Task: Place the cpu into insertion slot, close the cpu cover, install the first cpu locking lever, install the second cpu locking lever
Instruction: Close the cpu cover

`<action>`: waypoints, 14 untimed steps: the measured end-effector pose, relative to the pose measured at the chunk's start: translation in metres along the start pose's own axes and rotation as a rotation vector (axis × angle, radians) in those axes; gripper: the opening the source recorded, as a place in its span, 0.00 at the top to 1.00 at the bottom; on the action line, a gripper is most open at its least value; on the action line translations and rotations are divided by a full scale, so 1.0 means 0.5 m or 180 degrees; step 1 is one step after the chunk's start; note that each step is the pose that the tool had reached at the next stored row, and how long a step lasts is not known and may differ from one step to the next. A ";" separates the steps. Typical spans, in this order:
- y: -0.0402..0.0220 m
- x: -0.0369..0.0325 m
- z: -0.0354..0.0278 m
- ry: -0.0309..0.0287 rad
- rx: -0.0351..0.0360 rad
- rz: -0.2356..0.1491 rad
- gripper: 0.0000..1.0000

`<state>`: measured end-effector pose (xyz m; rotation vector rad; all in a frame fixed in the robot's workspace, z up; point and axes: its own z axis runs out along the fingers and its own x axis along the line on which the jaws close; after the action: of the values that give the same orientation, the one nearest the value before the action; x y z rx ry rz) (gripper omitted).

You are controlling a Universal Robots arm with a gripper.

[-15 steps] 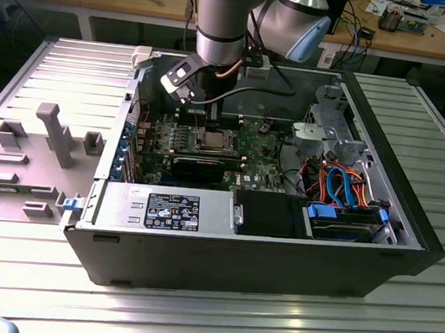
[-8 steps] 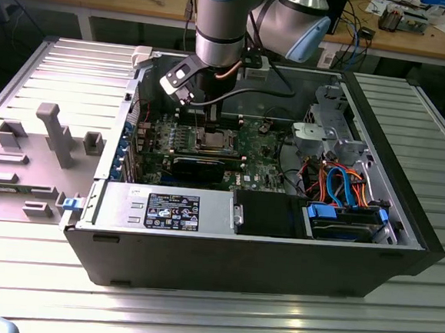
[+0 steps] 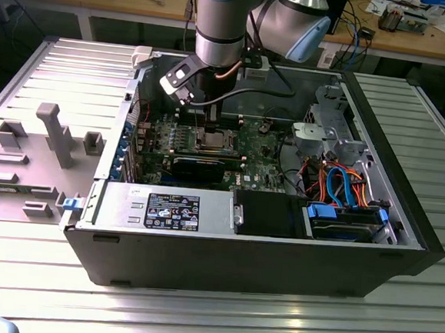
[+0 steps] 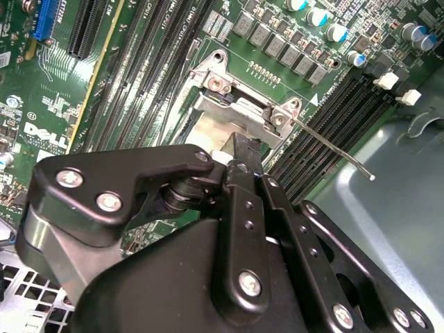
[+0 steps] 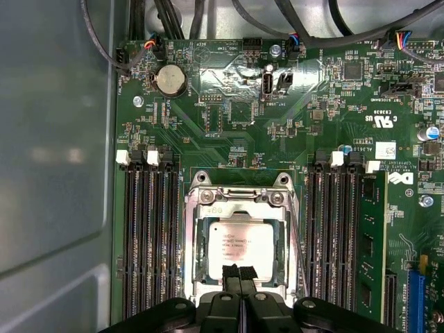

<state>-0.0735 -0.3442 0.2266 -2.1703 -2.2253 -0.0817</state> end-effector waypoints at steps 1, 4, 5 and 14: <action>-0.002 0.000 0.000 0.0000 0.0000 0.0000 0.89; -0.008 0.000 0.000 0.0000 0.0000 -0.0002 0.89; -0.013 0.000 0.000 0.0000 0.0000 -0.0002 0.89; -0.022 -0.001 0.025 0.0001 0.0050 -0.0025 0.89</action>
<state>-0.0846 -0.3445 0.2141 -2.1537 -2.2266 -0.0646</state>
